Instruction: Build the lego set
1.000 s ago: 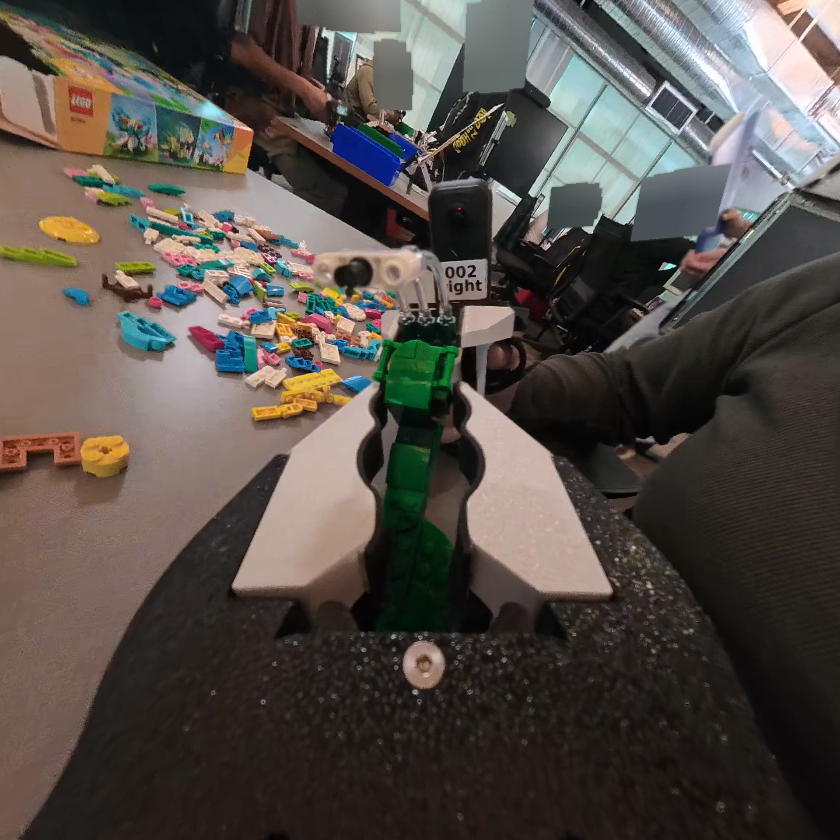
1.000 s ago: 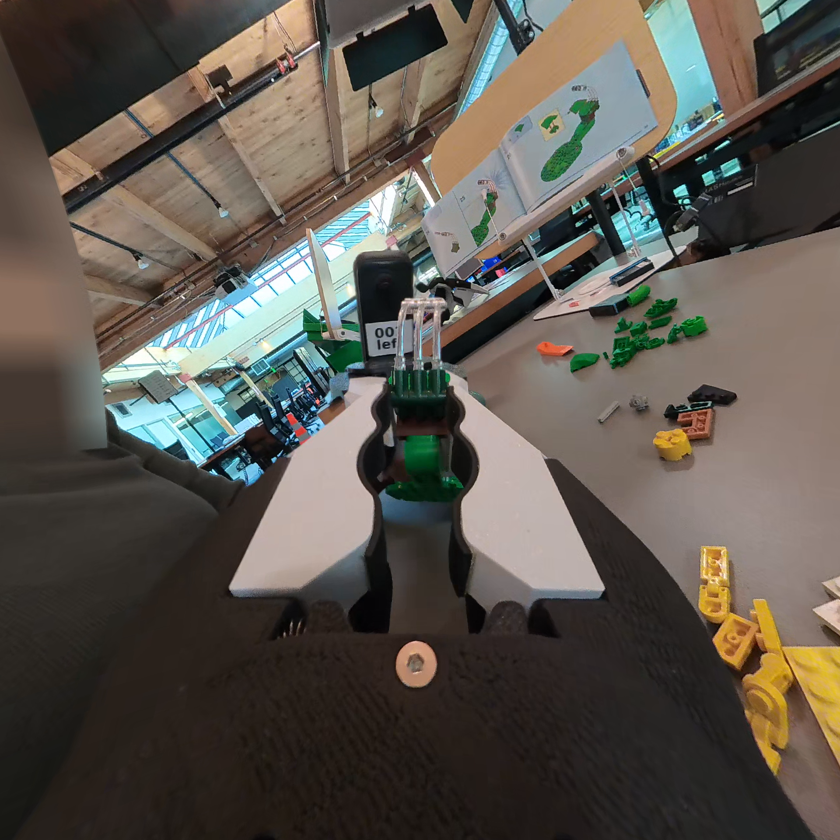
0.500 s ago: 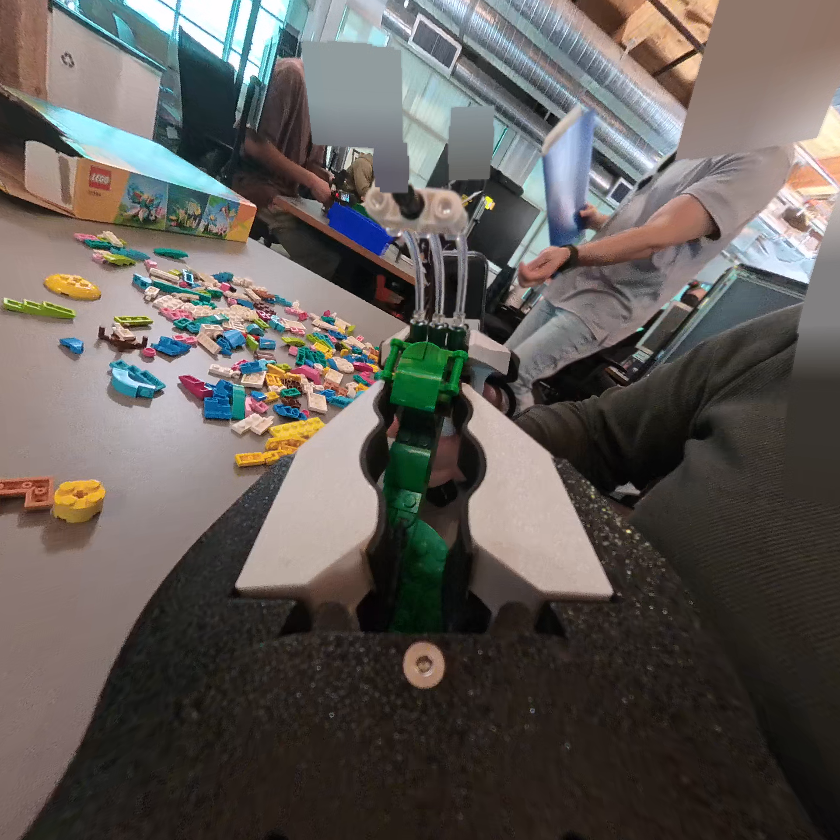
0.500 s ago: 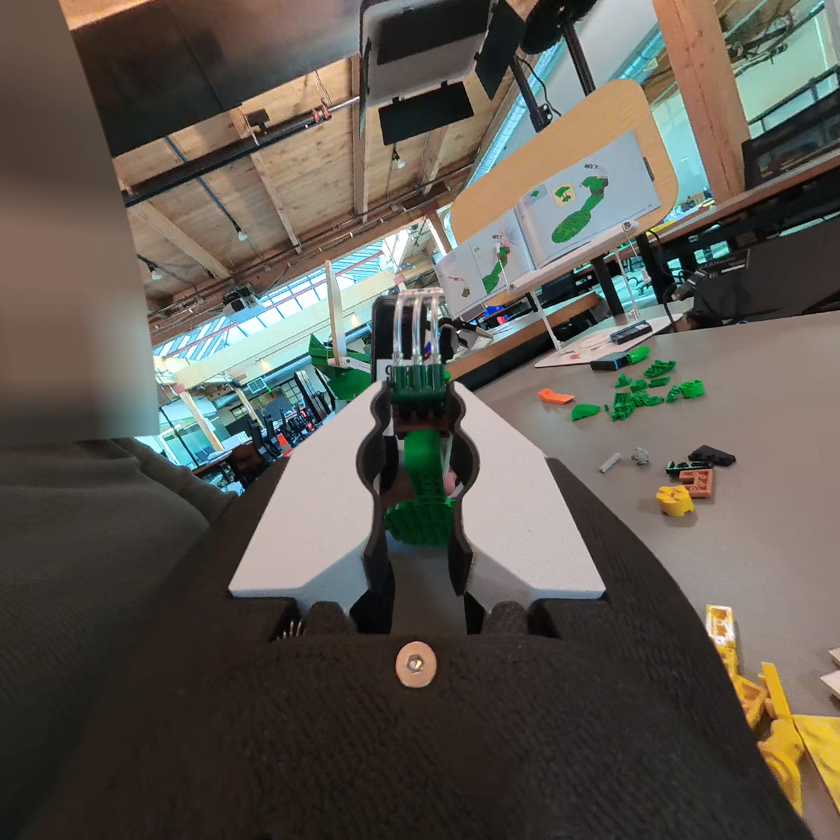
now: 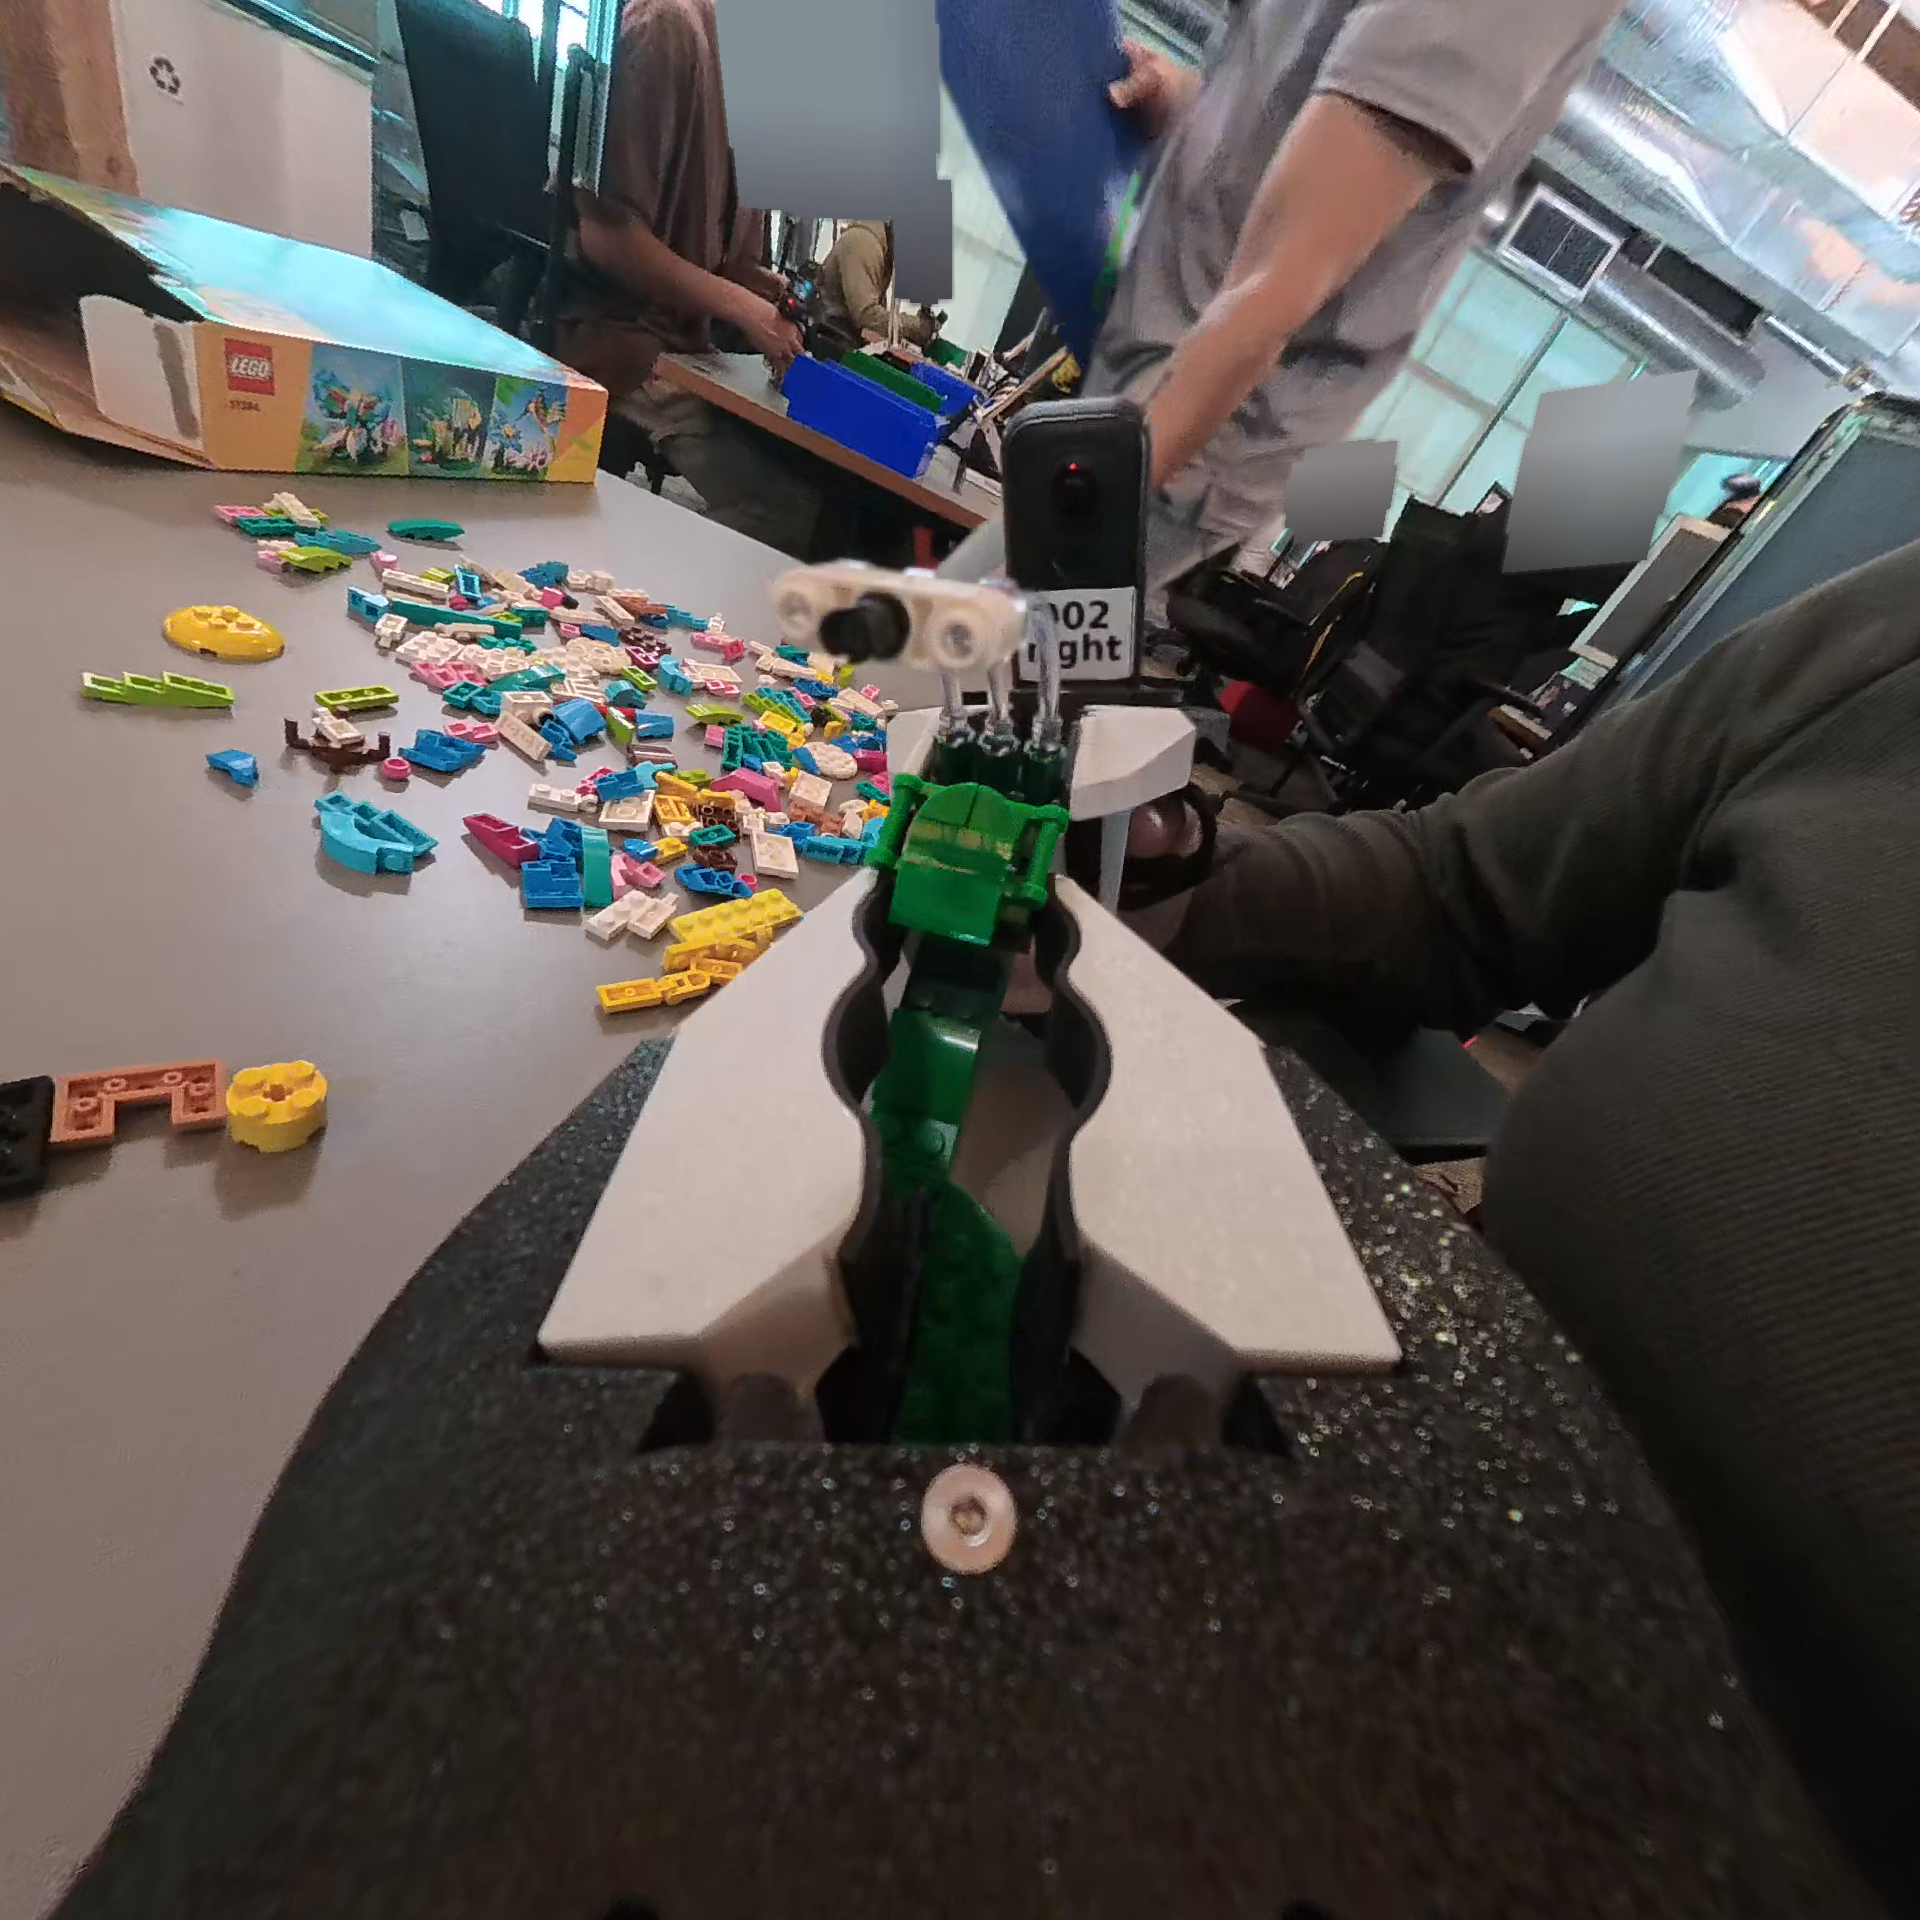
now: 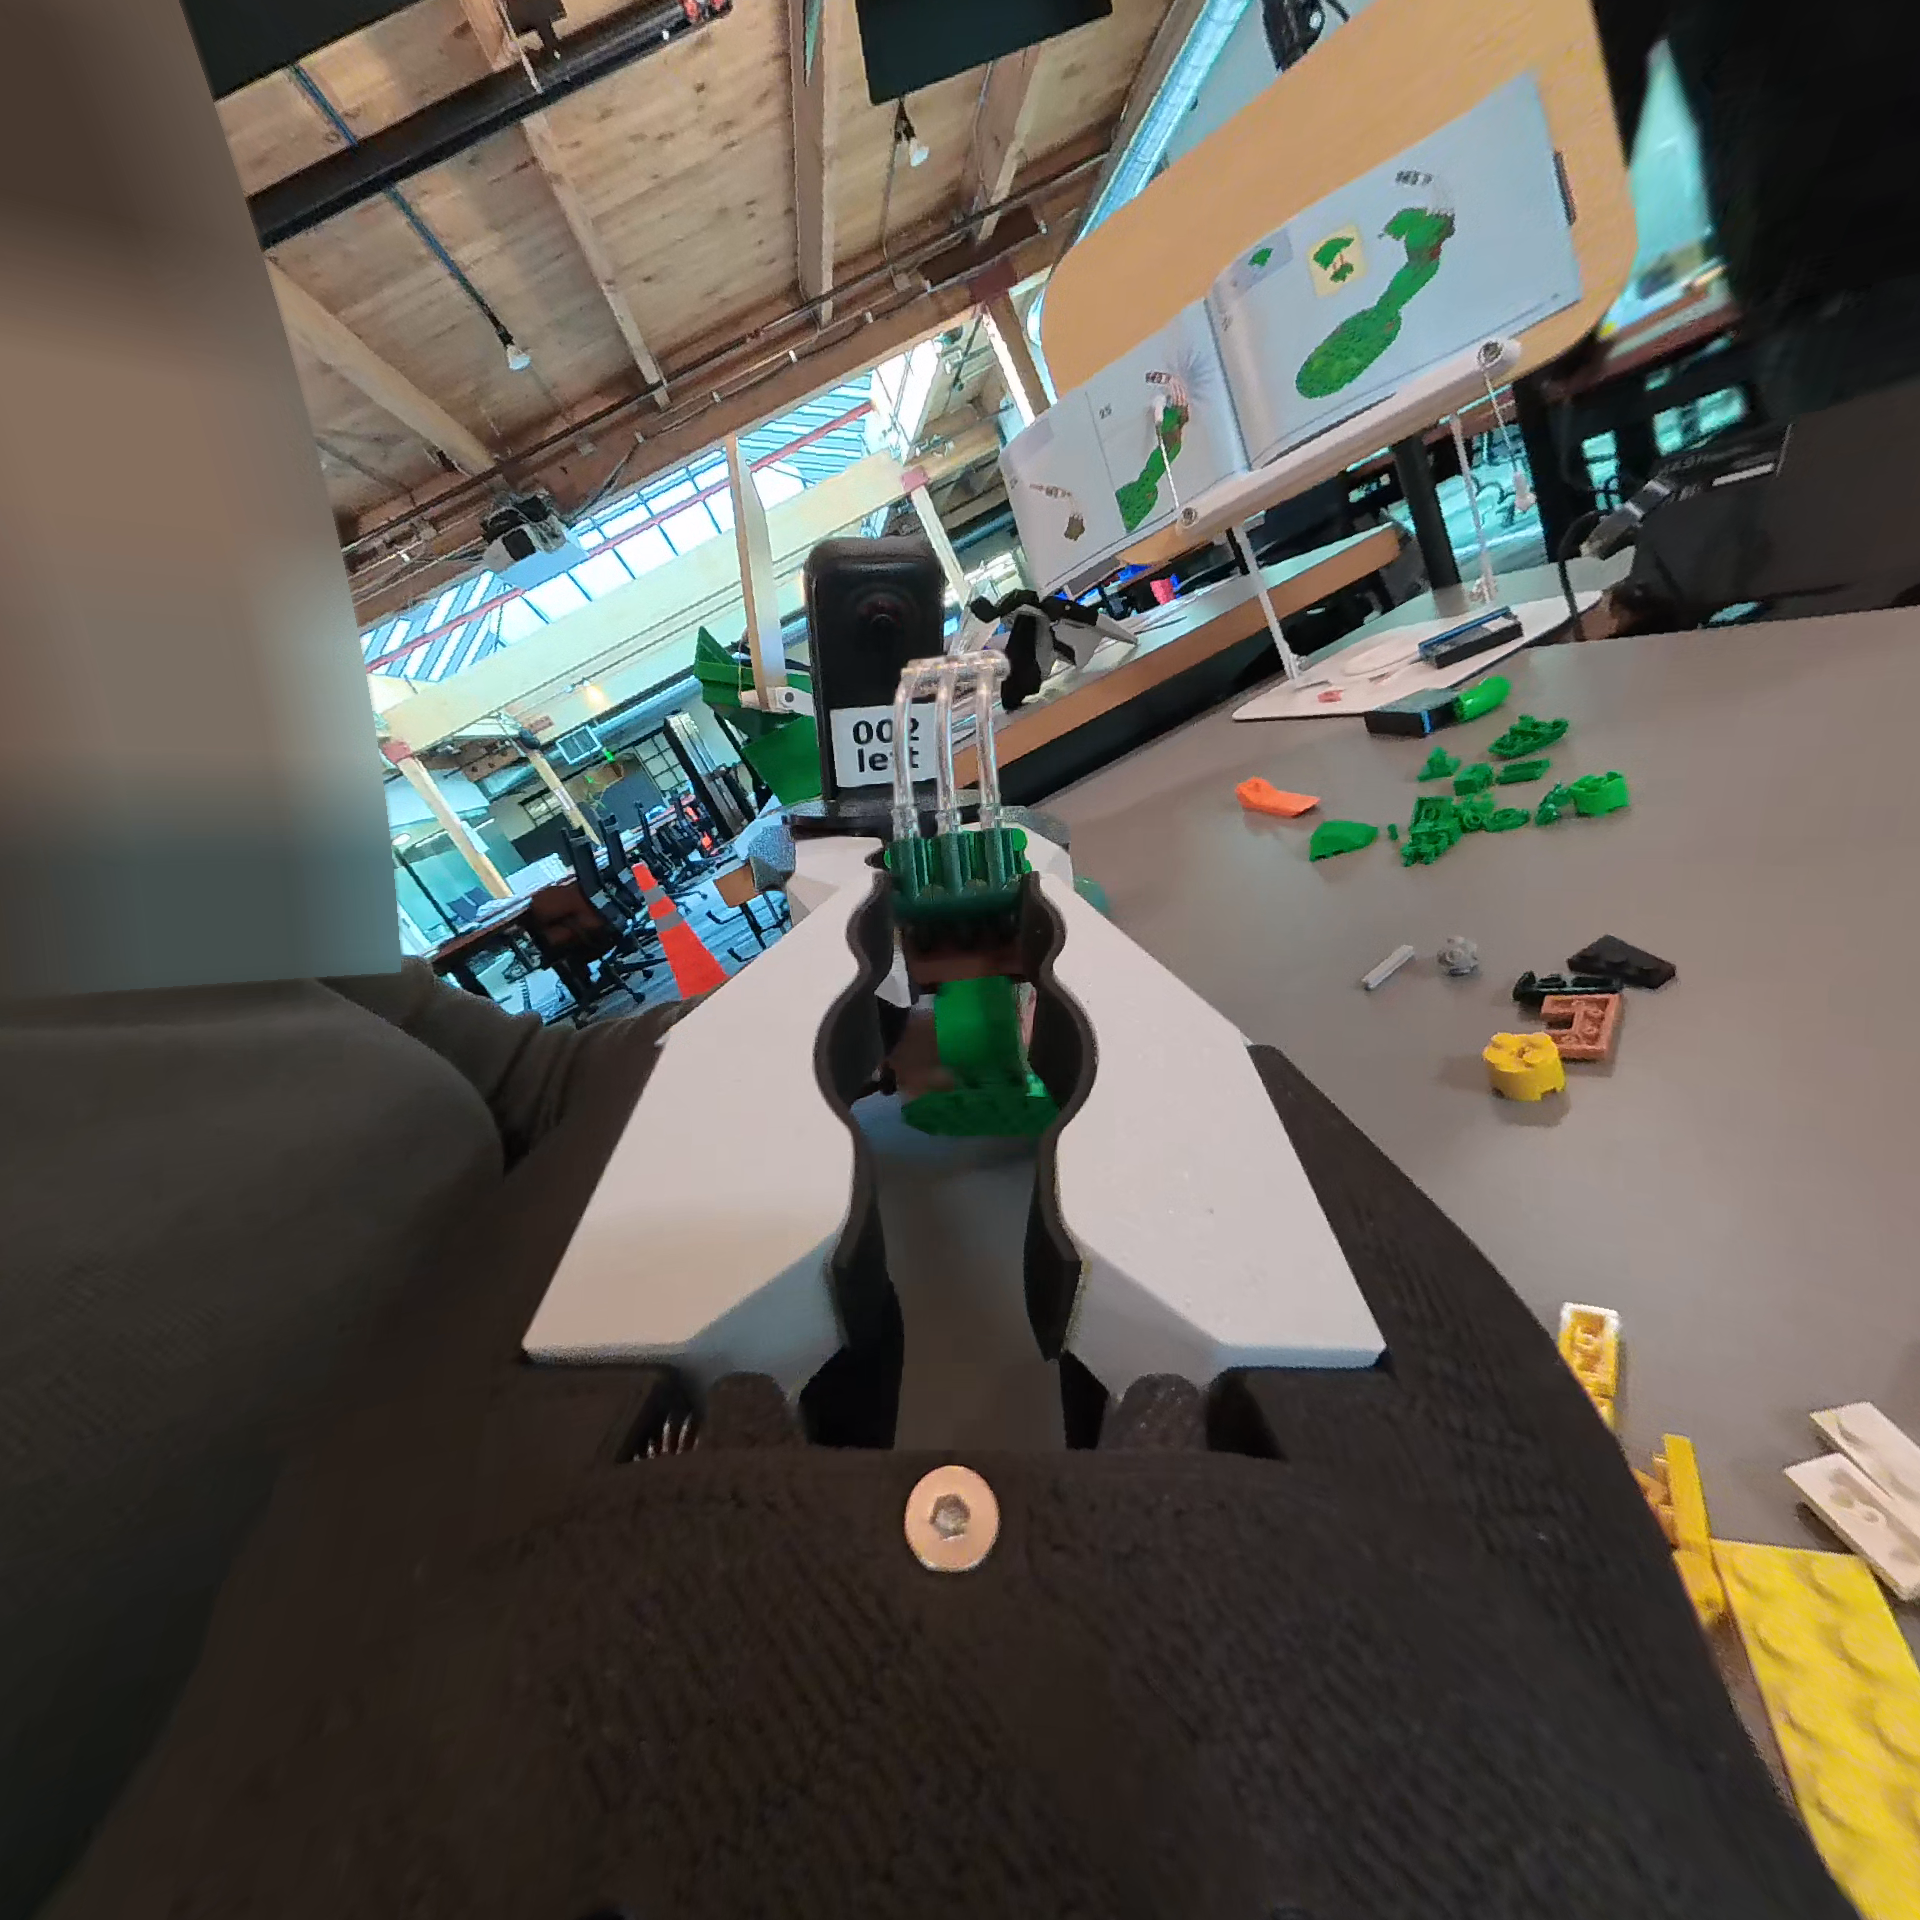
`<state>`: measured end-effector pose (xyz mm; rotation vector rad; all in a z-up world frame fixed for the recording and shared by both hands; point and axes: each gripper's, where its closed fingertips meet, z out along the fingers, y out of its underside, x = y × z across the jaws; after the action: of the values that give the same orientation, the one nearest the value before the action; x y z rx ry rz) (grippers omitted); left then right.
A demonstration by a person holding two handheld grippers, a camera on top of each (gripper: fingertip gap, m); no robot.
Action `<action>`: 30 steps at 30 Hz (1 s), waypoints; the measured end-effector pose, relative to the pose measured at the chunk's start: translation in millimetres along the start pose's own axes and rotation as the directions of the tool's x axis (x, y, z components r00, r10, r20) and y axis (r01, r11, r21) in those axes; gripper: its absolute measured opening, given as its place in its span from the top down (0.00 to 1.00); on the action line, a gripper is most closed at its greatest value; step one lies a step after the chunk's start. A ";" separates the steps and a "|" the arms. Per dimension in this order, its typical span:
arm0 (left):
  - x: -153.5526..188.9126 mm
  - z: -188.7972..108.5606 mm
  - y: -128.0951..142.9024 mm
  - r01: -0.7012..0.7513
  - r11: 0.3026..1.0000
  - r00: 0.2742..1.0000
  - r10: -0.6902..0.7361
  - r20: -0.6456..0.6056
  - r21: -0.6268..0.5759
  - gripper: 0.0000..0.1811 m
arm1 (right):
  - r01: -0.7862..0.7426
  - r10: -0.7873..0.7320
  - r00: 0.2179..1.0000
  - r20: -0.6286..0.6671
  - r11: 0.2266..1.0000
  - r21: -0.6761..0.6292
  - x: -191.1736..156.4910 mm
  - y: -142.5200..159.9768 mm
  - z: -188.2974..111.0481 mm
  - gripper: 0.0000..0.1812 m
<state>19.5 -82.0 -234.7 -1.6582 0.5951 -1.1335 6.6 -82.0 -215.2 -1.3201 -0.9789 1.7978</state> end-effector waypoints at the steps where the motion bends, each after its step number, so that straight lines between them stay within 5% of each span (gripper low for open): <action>1: 1.1 0.4 -0.2 0.011 1.000 1.000 -0.011 -0.005 -0.001 0.87 | 0.021 -0.021 1.000 -0.006 1.000 0.009 0.3 -0.5 0.0 0.86; 30: -1.3 -1.9 3.3 -0.011 0.999 1.000 0.011 0.000 -0.038 0.87 | 0.029 -0.029 0.999 -0.046 1.000 0.000 3.2 4.3 2.9 0.86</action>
<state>17.7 -83.1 -238.2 -1.6849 0.6288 -1.1204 2.6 -81.8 -219.8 -1.3339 -0.9677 1.7386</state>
